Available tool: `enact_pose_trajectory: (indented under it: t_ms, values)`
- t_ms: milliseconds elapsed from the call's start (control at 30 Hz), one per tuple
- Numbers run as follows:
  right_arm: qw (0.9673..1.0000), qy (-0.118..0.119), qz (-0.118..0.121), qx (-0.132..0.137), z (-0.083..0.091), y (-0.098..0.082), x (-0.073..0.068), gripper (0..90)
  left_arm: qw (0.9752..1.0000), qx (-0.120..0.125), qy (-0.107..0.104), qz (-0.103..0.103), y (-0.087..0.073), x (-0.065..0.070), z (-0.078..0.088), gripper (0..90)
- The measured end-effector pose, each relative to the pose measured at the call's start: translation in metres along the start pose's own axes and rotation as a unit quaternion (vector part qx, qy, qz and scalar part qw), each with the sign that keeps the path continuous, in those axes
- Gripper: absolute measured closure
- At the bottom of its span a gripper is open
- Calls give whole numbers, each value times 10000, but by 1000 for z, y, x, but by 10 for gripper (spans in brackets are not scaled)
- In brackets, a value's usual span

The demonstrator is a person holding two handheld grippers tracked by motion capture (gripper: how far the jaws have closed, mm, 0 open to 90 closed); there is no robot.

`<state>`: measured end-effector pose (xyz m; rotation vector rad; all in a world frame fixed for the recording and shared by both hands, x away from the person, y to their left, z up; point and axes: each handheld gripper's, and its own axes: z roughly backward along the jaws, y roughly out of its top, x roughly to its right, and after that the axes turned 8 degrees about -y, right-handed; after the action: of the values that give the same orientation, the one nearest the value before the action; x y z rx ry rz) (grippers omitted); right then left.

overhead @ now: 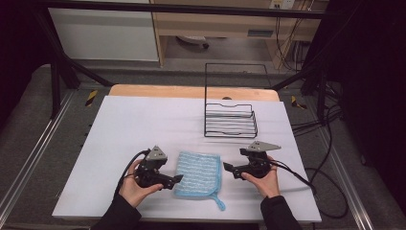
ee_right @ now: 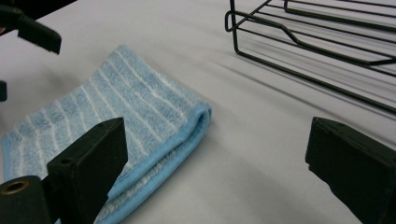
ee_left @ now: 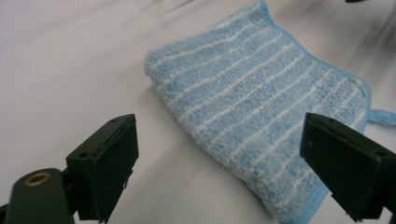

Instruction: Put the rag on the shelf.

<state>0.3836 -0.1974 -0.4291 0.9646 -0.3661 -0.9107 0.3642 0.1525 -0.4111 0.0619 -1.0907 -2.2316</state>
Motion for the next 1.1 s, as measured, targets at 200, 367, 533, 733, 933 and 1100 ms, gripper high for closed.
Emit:
enact_pose_trajectory:
  t_ms: [200,367,533,733,933,1100]
  values:
    - [10000,-17,-13,-70,3,-9,-1,37,9999,119,65,-30,15,-11,-5,100]
    - [9999,-56,-30,-114,2,-11,-2,35,9995,138,277,-14,27,-21,-15,110]
    - [9999,-80,-14,-116,2,-12,-3,33,9988,226,371,230,31,-33,-28,154]
    - [9999,-59,-8,-153,0,-13,-3,30,9977,16,464,489,28,-46,-43,256]
    - [9997,-83,55,-213,-2,-15,-4,27,9972,-80,513,545,24,-47,-52,390]
    - [9995,-112,108,-281,-4,-17,-5,26,9971,-120,447,601,22,-46,-55,519]
